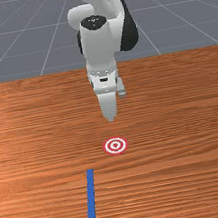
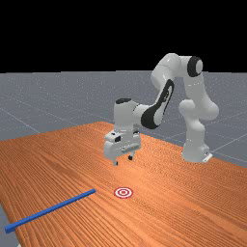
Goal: Pull the pivot to the target area
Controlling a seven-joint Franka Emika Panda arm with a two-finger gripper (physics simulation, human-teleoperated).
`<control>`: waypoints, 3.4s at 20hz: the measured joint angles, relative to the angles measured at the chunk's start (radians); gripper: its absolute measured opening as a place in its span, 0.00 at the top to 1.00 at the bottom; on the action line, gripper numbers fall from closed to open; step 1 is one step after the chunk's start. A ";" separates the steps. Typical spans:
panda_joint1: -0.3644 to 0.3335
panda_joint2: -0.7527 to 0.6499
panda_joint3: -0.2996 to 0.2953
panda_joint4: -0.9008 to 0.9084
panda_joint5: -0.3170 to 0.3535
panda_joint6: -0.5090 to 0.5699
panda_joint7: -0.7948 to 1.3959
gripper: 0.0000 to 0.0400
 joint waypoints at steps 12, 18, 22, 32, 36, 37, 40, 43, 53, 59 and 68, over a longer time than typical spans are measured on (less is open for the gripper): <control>-0.019 0.008 0.019 -0.008 -0.010 0.016 -0.120 0.03; -0.061 0.009 0.035 -0.006 -0.019 0.015 -0.283 0.00; -0.076 0.022 0.028 0.015 -0.016 0.006 -0.293 0.00; -0.128 0.105 0.076 0.065 -0.052 0.038 -0.559 0.00; -0.185 0.112 0.097 0.075 -0.066 0.032 -0.746 0.00; -0.189 0.113 0.091 0.078 -0.062 0.032 -0.737 0.00; -0.251 0.120 0.135 0.086 -0.095 0.027 -1.010 0.00; -0.287 0.140 0.167 0.088 -0.121 0.038 -1.178 0.00; -0.319 0.131 0.172 0.099 -0.124 0.021 -1.264 0.00; -0.384 0.161 0.227 0.107 -0.175 0.036 -1.577 0.00; -0.374 0.323 0.261 0.389 -0.224 -0.097 -1.789 0.00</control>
